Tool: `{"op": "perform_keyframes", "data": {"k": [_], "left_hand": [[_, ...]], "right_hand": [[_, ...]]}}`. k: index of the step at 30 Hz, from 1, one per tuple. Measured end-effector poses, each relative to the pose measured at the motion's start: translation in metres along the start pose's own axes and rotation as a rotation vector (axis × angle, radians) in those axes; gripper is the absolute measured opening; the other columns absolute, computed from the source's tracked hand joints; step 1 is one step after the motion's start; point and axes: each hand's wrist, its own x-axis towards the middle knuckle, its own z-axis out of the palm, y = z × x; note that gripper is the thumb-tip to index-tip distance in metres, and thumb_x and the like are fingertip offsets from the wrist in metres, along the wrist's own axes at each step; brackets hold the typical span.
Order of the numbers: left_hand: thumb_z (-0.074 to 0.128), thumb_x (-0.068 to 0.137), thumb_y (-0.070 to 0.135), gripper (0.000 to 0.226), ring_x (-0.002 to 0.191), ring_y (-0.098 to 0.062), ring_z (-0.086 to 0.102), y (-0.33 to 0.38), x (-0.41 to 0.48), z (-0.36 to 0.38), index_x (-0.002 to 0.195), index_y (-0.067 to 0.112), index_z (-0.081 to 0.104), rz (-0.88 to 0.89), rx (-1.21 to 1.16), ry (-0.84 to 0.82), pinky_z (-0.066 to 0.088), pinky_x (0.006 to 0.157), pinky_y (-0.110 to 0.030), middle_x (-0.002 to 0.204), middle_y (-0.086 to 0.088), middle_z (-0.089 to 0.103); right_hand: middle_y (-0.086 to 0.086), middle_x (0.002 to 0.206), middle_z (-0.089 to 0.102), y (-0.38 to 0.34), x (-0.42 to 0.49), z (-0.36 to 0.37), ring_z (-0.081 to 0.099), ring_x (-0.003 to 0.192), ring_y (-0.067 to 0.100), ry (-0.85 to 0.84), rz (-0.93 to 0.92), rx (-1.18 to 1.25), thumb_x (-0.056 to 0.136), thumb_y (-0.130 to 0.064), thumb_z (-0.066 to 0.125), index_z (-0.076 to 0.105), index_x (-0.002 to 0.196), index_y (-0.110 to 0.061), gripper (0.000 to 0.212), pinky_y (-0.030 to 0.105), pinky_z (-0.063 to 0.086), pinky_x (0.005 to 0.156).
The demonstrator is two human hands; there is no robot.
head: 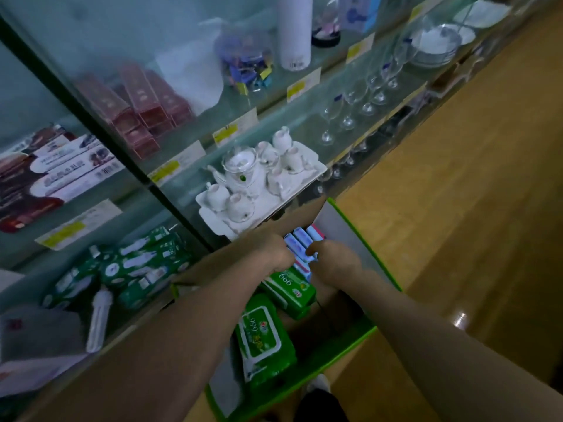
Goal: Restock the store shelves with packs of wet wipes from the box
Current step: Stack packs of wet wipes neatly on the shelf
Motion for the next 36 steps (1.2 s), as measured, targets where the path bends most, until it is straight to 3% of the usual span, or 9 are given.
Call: {"op": "perform_keyframes", "data": {"k": [2, 5, 8, 14, 19, 26, 33, 36], "left_hand": [[0.05, 0.096, 0.011, 0.016, 0.107, -0.03, 0.057, -0.001, 0.016, 0.013, 0.101, 0.004, 0.063, -0.044, -0.012, -0.069, 0.045, 0.089, -0.033, 0.102, -0.012, 0.061], [0.051, 0.095, 0.011, 0.029, 0.113, -0.03, 0.058, -0.005, 0.041, 0.031, 0.12, 0.001, 0.06, -0.103, -0.073, -0.07, 0.045, 0.092, -0.034, 0.122, -0.014, 0.061], [0.048, 0.096, 0.011, 0.03, 0.111, -0.03, 0.059, -0.009, 0.059, 0.045, 0.121, 0.002, 0.06, -0.098, -0.012, -0.103, 0.047, 0.098, -0.039, 0.122, -0.016, 0.062], [0.05, 0.094, 0.021, 0.019, 0.106, -0.03, 0.06, -0.016, 0.094, 0.066, 0.108, 0.013, 0.061, -0.048, 0.106, -0.079, 0.05, 0.09, -0.038, 0.119, -0.01, 0.064], [0.056, 0.091, 0.025, 0.049, 0.128, -0.03, 0.042, -0.026, 0.119, 0.075, 0.137, 0.022, 0.039, -0.059, 0.252, -0.047, 0.04, 0.103, -0.044, 0.14, -0.007, 0.046], [0.054, 0.092, 0.022, 0.037, 0.124, -0.028, 0.044, -0.03, 0.131, 0.087, 0.127, 0.025, 0.041, 0.038, 0.501, -0.03, 0.032, 0.101, -0.043, 0.13, -0.005, 0.055], [0.043, 0.096, 0.016, 0.025, 0.117, -0.026, 0.049, -0.031, 0.136, 0.087, 0.118, 0.024, 0.051, 0.109, 0.59, 0.075, 0.032, 0.099, -0.038, 0.12, -0.003, 0.061], [0.049, 0.094, 0.01, 0.028, 0.117, -0.028, 0.053, -0.033, 0.138, 0.085, 0.121, 0.016, 0.048, 0.051, 0.541, 0.129, 0.038, 0.097, -0.037, 0.122, -0.009, 0.061]], "right_hand": [[0.008, 0.141, 0.048, 0.011, 0.021, 0.013, 0.048, 0.126, 0.026, -0.038, 0.013, 0.022, 0.097, -0.016, 0.048, 0.049, 0.137, -0.018, 0.04, 0.034, 0.041, 0.101], [0.01, 0.138, 0.05, 0.023, 0.048, 0.031, 0.05, 0.123, 0.028, -0.09, 0.018, 0.017, 0.095, -0.013, 0.049, 0.048, 0.137, -0.017, 0.042, 0.034, 0.042, 0.099], [0.013, 0.135, 0.052, 0.031, 0.07, 0.049, 0.052, 0.12, 0.03, -0.136, -0.008, 0.01, 0.095, -0.01, 0.049, 0.046, 0.137, -0.012, 0.042, 0.038, 0.045, 0.099], [0.016, 0.136, 0.044, 0.036, 0.101, 0.079, 0.047, 0.122, 0.033, -0.145, -0.018, -0.001, 0.094, -0.011, 0.049, 0.041, 0.135, -0.007, 0.042, 0.037, 0.042, 0.095], [0.017, 0.144, 0.033, 0.037, 0.117, 0.089, 0.042, 0.127, 0.036, -0.134, 0.007, -0.05, 0.094, -0.015, 0.052, 0.026, 0.145, -0.006, 0.057, 0.04, 0.04, 0.1], [0.018, 0.138, 0.043, 0.035, 0.131, 0.094, 0.043, 0.126, 0.036, -0.14, -0.029, -0.183, 0.094, -0.018, 0.053, 0.021, 0.146, -0.01, 0.062, 0.042, 0.043, 0.095], [0.014, 0.148, 0.025, 0.048, 0.129, 0.105, 0.048, 0.123, 0.033, -0.135, -0.062, -0.086, 0.09, -0.013, 0.059, -0.002, 0.152, -0.012, 0.087, 0.037, 0.047, 0.087], [0.018, 0.151, 0.019, 0.048, 0.133, 0.108, 0.043, 0.129, 0.034, -0.135, -0.061, -0.133, 0.093, -0.013, 0.055, -0.005, 0.151, -0.005, 0.083, 0.037, 0.046, 0.091]]}}
